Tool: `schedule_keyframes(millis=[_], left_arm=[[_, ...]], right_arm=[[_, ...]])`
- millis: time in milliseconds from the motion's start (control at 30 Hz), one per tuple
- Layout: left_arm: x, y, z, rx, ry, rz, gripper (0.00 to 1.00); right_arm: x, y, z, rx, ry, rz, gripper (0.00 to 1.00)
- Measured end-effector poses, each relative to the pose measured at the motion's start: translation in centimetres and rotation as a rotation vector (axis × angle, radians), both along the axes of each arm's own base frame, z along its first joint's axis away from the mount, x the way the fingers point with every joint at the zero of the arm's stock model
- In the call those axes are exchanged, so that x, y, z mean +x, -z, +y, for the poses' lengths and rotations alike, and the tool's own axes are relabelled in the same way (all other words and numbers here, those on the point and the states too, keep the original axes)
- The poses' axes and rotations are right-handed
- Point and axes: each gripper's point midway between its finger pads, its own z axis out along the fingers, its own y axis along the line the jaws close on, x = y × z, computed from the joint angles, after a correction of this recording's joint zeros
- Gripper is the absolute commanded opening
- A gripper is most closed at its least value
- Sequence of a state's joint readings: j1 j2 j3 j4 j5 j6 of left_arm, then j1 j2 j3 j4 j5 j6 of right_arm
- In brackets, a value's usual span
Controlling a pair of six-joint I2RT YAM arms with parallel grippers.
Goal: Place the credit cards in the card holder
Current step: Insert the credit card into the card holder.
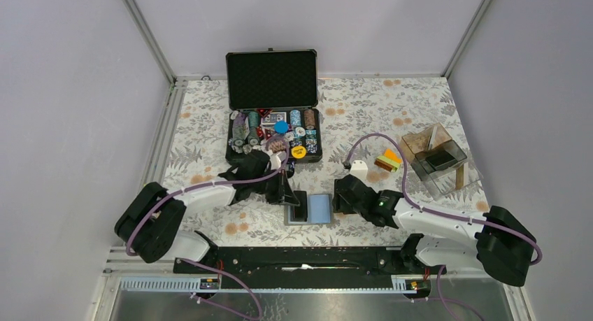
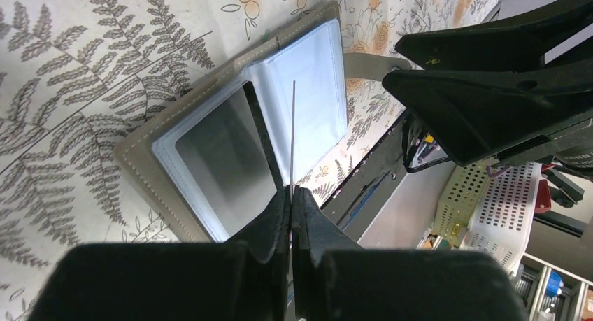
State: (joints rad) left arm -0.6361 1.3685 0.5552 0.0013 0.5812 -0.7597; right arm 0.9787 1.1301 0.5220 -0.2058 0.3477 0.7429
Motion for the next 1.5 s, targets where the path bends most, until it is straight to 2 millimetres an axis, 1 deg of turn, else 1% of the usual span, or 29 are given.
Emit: schedule_keyframes(millis=[100, 133, 333, 400, 533, 1000, 1500], left_arm=[[-0.1, 0.5, -0.5, -0.013, 0.017, 0.015, 0.00], [-0.2, 0.8, -0.6, -0.015, 0.023, 0.022, 0.00], [-0.7, 1.6, -1.3, -0.024, 0.048, 0.055, 0.00], [-0.7, 1.5, -1.5, -0.035, 0.049, 0.054, 0.00], [-0.7, 1.4, -1.7, -0.053, 0.033, 0.059, 0.00], [-1.0, 2.4, -1.6, -0.074, -0.035, 0.124, 0.00], [-1.0, 3.0, -1.4, -0.061, -0.041, 0.126, 0.00]], right_arm=[[0.0, 0.2, 0.0, 0.000, 0.005, 0.004, 0.30], [0.0, 0.3, 0.0, -0.002, 0.007, 0.006, 0.25], [-0.2, 1.0, -0.4, -0.007, 0.022, 0.023, 0.04], [-0.2, 1.0, -0.4, -0.005, 0.025, 0.023, 0.00], [-0.2, 1.1, -0.3, -0.005, 0.028, 0.026, 0.00], [-0.3, 1.6, -0.6, -0.019, 0.031, 0.032, 0.00], [-0.4, 1.7, -0.7, -0.020, 0.034, 0.035, 0.00]])
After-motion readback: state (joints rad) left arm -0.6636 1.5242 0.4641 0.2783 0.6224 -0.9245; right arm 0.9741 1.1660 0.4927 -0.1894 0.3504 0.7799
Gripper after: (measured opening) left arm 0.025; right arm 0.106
